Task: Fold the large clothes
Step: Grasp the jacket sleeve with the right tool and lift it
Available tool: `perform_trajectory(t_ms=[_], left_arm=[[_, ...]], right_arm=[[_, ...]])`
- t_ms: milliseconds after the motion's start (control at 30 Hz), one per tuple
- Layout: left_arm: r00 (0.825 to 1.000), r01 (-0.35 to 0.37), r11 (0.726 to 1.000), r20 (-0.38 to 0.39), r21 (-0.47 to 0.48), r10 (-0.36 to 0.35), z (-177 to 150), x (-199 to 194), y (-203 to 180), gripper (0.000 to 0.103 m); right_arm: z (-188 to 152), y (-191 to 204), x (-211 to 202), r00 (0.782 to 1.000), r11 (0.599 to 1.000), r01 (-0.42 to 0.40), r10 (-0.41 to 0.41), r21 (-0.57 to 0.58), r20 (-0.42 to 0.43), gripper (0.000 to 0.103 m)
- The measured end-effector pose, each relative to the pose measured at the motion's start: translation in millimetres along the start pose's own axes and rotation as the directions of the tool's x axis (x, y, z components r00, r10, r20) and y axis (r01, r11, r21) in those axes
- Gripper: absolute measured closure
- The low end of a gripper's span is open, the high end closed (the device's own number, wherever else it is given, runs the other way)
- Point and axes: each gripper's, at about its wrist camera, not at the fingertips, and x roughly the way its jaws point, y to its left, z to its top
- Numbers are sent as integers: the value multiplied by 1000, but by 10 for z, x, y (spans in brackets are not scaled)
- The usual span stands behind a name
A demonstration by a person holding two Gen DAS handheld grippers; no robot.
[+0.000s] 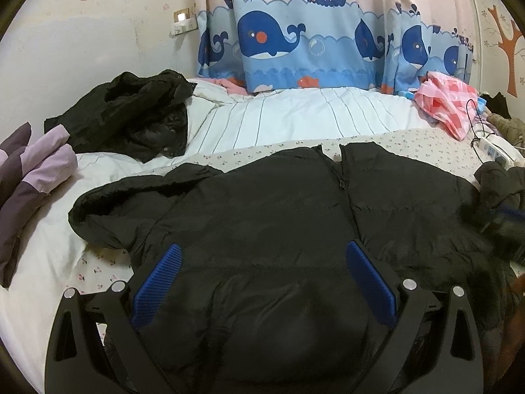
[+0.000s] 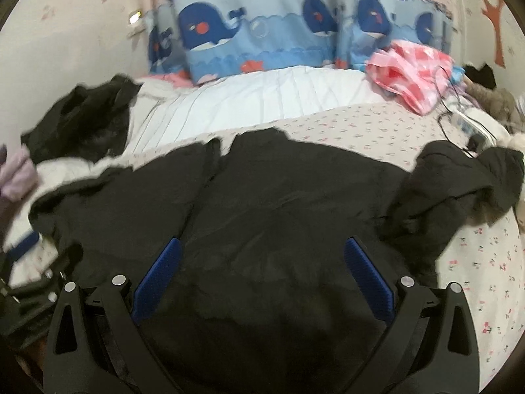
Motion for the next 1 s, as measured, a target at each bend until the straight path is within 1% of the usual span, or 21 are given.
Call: perform_trajectory(t_ms=[67, 167, 233, 267, 333, 400, 433, 500, 567, 633, 667, 700, 733, 767, 800, 833, 867, 900, 933, 967, 1000], left_arm=[[1000, -1, 1000, -5, 5, 1, -11, 14, -22, 7], [1000, 1, 1000, -13, 21, -1, -34, 33, -77, 7], [1000, -2, 999, -14, 36, 2, -51, 44, -119, 7], [1000, -5, 999, -14, 44, 6, -59, 48, -139, 7], [1000, -12, 998, -10, 57, 13, -71, 50, -162, 7], [1000, -22, 998, -3, 61, 22, -74, 49, -170, 7], [1000, -26, 998, -1, 60, 26, -78, 51, -174, 7], [999, -32, 997, 0, 64, 32, -86, 67, -189, 7], [999, -39, 996, -6, 76, 40, -97, 96, -213, 7], [999, -45, 994, -12, 96, 46, -112, 124, -242, 7], [999, -47, 993, -14, 107, 49, -119, 134, -257, 7], [999, -50, 992, -13, 114, 52, -122, 143, -265, 7], [998, -53, 991, -12, 122, 54, -126, 147, -274, 7], [998, -55, 990, -11, 129, 57, -131, 150, -283, 7], [998, -60, 989, -11, 136, 62, -137, 159, -292, 7], [998, -61, 988, -13, 139, 64, -139, 163, -292, 7], [998, -62, 988, -15, 141, 65, -138, 170, -287, 7], [998, -64, 988, -17, 143, 67, -137, 177, -284, 7], [997, -65, 988, -18, 143, 69, -138, 181, -283, 7], [997, -66, 988, -18, 142, 69, -138, 183, -280, 7], [998, -65, 988, -19, 137, 68, -139, 183, -276, 7]], right_arm=[[121, -326, -116, 1000, 996, -18, 18, 86, 6, 7], [252, -1143, -310, 999, 960, -18, 9, 280, 34, 7], [238, -1865, -363, 1000, 902, -1, -9, 431, 21, 7], [224, -2107, -367, 1000, 882, 12, -21, 470, 15, 7], [184, -2708, -346, 995, 834, 88, -97, 545, -14, 7], [163, -3165, -262, 992, 790, 116, -118, 602, -37, 7], [167, -3372, -174, 993, 773, 114, -108, 624, -48, 7], [201, -3593, -11, 992, 759, 128, -106, 638, -72, 7], [233, -3749, 187, 992, 750, 128, -102, 649, -78, 7], [268, -3890, 373, 995, 725, 98, -89, 682, -48, 7], [282, -3937, 420, 995, 716, 79, -93, 693, -17, 7], [324, -3970, 464, 995, 715, 64, -98, 697, 9, 9], [408, -4011, 561, 995, 720, 56, -96, 692, 19, 27], [475, -4029, 624, 997, 725, 38, -71, 688, 20, 44], [565, -4036, 667, 999, 725, 19, -46, 688, 20, 81], [711, -4030, 672, 998, 735, 17, -54, 678, 33, 92], [857, -3966, 574, 995, 766, 19, -79, 643, 64, 93], [1016, -3871, 424, 989, 810, 29, -110, 586, 103, 96], [1194, -3719, 129, 974, 866, 32, -140, 499, 180, 96], [1280, -3627, -114, 960, 893, 28, -150, 449, 238, 96], [1316, -3557, -383, 943, 911, 13, -149, 413, 299, 97]])
